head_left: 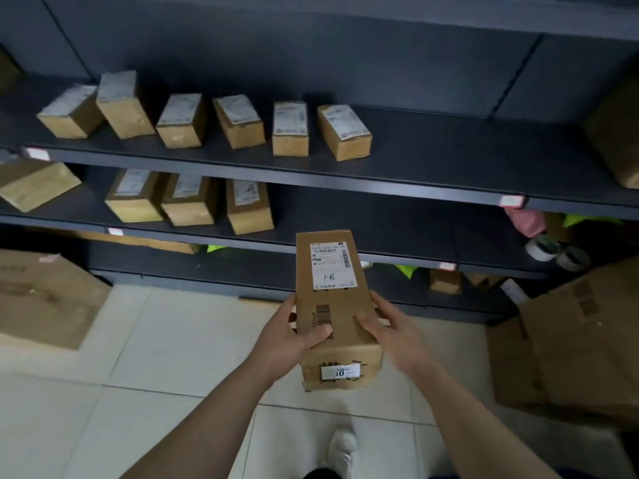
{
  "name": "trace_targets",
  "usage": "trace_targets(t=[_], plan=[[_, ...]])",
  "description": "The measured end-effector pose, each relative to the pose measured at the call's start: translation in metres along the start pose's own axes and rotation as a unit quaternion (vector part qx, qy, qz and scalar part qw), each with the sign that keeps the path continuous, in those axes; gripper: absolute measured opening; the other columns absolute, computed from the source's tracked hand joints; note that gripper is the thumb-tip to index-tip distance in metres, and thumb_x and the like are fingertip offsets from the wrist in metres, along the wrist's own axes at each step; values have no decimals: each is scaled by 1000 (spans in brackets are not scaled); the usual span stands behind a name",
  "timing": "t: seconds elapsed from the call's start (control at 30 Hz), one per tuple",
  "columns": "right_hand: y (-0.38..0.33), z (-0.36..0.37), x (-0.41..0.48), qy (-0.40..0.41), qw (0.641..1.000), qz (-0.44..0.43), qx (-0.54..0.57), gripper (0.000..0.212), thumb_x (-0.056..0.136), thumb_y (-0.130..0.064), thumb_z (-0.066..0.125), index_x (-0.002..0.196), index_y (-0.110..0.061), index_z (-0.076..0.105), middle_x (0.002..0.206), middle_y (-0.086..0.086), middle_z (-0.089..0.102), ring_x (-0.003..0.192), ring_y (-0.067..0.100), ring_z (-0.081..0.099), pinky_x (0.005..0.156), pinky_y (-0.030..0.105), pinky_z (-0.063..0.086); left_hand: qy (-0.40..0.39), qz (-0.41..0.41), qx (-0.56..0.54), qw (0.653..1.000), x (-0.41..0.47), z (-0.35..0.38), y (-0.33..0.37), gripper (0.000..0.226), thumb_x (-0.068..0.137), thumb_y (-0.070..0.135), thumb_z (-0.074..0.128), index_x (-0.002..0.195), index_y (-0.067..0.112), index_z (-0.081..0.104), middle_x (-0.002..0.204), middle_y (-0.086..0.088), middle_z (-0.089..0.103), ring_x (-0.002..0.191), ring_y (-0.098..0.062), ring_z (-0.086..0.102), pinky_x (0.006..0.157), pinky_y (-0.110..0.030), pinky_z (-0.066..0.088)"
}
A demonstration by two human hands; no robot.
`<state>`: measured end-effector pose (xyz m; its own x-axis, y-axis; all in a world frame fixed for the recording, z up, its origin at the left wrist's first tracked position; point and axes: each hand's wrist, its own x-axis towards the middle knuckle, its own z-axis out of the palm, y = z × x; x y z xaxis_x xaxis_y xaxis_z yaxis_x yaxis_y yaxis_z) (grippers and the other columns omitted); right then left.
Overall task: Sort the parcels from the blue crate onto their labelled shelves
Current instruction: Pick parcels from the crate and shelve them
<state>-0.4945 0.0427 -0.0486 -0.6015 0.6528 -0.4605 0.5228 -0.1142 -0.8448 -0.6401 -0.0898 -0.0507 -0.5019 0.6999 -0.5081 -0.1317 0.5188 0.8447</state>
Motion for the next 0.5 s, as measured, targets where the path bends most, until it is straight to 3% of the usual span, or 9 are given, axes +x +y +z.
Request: trace_targets(t=[0.07, 0.13, 0.2, 0.33, 0.5], plan=[[4, 4, 35, -14, 1000, 0, -2, 29, 94, -32, 54, 107, -58, 46, 100, -26, 58, 91, -3, 58, 69, 11, 45, 13, -7, -6, 1000, 29, -5, -6, 73, 76, 35, 78, 138, 38, 38, 120, 12, 60, 106, -8, 59, 87, -27, 51], [11, 7, 70, -30, 1000, 0, -4, 31, 94, -34, 54, 114, -57, 50, 108, -21, 62, 97, 1, 60, 83, 25, 51, 20, -12, -15, 1000, 56, -7, -10, 71, 77, 32, 78, 136, 38, 39, 119, 12, 60, 106, -7, 59, 85, -25, 50], [20, 12, 105, -30, 1000, 0, 3, 36, 93, -32, 57, 127, -43, 50, 112, -16, 63, 100, 6, 61, 90, 34, 51, 23, -16, -34, 999, 85, -8, -15, 66, 78, 26, 77, 129, 41, 40, 114, 14, 60, 102, -4, 59, 78, -19, 49], [26, 13, 163, -1, 999, -24, -31, 43, 88, -35, 62, 126, -18, 49, 113, -3, 63, 100, 13, 62, 89, 36, 51, 16, -3, -55, 998, 141, -10, -28, 62, 78, 16, 77, 128, 36, 46, 115, 9, 63, 105, -9, 62, 85, -26, 53], [29, 11, 246, 14, 995, -80, -64, 29, 91, -34, 57, 119, -26, 51, 103, -14, 61, 93, 3, 60, 80, 25, 50, 16, 31, -70, 997, 228, -16, -35, 73, 76, 12, 77, 136, 33, 42, 119, 6, 63, 108, -13, 62, 93, -40, 52]])
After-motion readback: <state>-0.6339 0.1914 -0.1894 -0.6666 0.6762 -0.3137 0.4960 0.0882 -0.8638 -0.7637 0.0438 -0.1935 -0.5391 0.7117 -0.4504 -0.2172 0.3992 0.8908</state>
